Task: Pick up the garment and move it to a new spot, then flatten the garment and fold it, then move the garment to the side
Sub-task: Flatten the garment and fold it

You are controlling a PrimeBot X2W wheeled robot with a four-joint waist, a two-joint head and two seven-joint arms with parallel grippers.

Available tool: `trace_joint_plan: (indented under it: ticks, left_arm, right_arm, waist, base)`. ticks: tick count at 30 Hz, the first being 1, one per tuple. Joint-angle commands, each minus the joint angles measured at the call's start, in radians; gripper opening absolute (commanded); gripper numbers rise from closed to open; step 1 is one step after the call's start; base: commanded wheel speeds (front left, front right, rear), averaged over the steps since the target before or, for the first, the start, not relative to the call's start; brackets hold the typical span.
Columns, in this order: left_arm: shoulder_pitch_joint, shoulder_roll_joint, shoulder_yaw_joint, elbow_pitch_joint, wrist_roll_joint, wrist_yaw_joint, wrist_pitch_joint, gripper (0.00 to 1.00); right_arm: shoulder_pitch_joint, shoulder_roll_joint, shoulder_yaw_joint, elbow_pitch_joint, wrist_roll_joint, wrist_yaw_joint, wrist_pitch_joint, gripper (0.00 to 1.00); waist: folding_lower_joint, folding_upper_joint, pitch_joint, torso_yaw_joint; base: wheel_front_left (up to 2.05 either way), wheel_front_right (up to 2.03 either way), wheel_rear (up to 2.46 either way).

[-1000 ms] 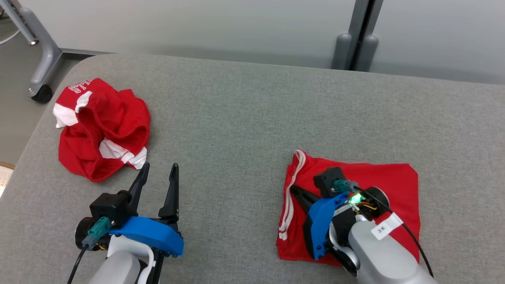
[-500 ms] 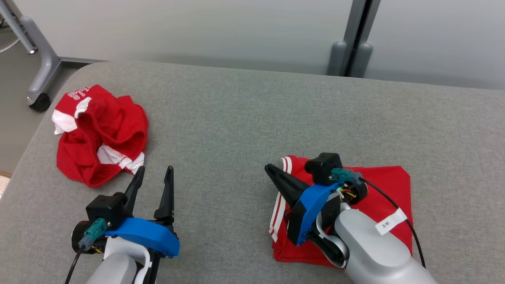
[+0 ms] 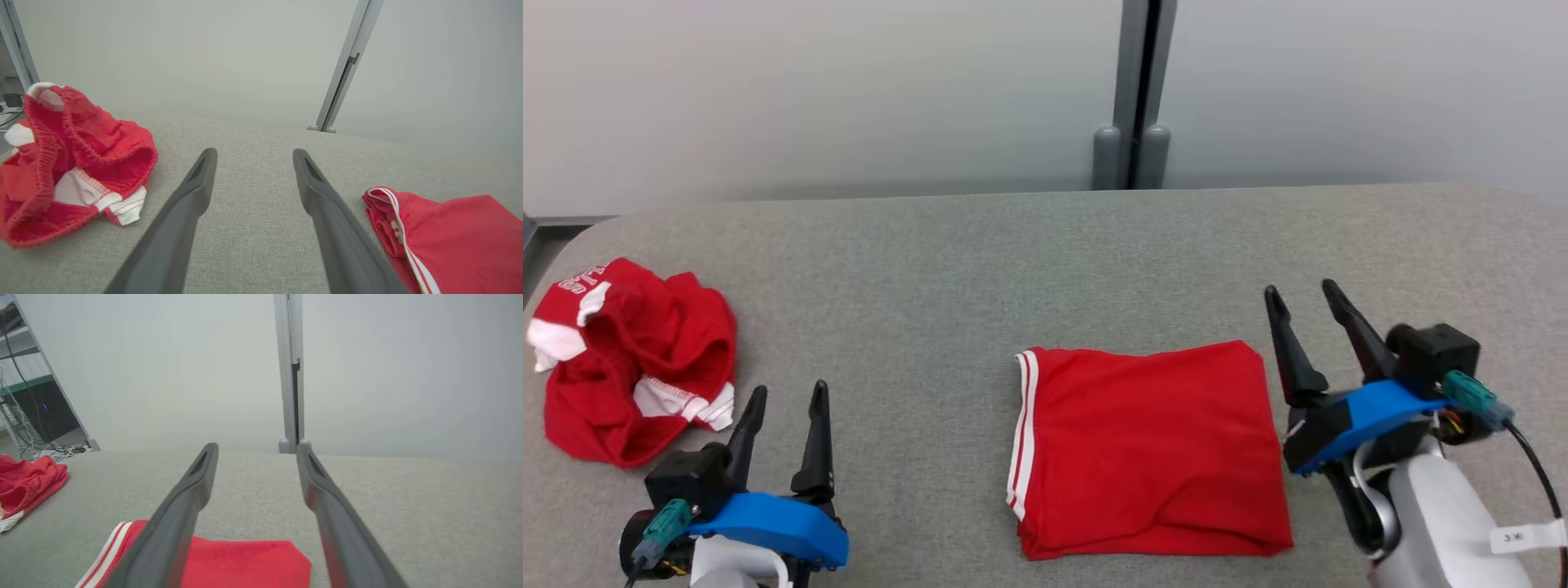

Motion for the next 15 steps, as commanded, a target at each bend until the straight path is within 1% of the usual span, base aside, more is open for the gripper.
trace_joint_plan:
  ticks: [1, 4, 7, 11, 15]
  left_arm:
    - [0.013, 0.010, 0.012, -0.008, -0.001, 0.007, -0.004, 1.00]
    - [0.030, 0.006, 0.024, -0.024, 0.004, 0.015, -0.004, 1.00]
    - [0.045, 0.011, 0.035, -0.032, 0.005, 0.019, -0.004, 1.00]
    - [0.067, 0.009, 0.040, -0.035, 0.008, 0.022, -0.004, 1.00]
    - [0.090, 0.006, 0.047, -0.041, 0.012, 0.029, -0.005, 1.00]
  right_arm:
    - [0.040, 0.005, -0.039, -0.038, -0.028, 0.001, 0.025, 1.00]
    - [0.118, 0.014, -0.119, -0.133, -0.075, 0.001, 0.080, 1.00]
    - [0.188, 0.023, -0.153, -0.196, -0.092, 0.001, 0.123, 1.00]
    - [0.260, 0.028, -0.160, -0.242, -0.091, 0.001, 0.163, 1.00]
    - [0.297, 0.031, -0.161, -0.272, -0.084, 0.001, 0.185, 1.00]
  waist:
    - [0.0001, 0.0000, -0.021, -0.030]
    - [0.0001, 0.0000, -0.025, -0.054]
    - [0.0001, 0.0000, -0.031, -0.071]
    - [0.0001, 0.0000, -0.050, -0.085]
    - [0.0001, 0.0000, -0.060, -0.094]
  base:
    - [0.00, 0.00, 0.00]
    - [0.00, 0.00, 0.00]
    - [0.00, 0.00, 0.00]
    - [0.00, 0.00, 0.00]
    - [0.00, 0.00, 0.00]
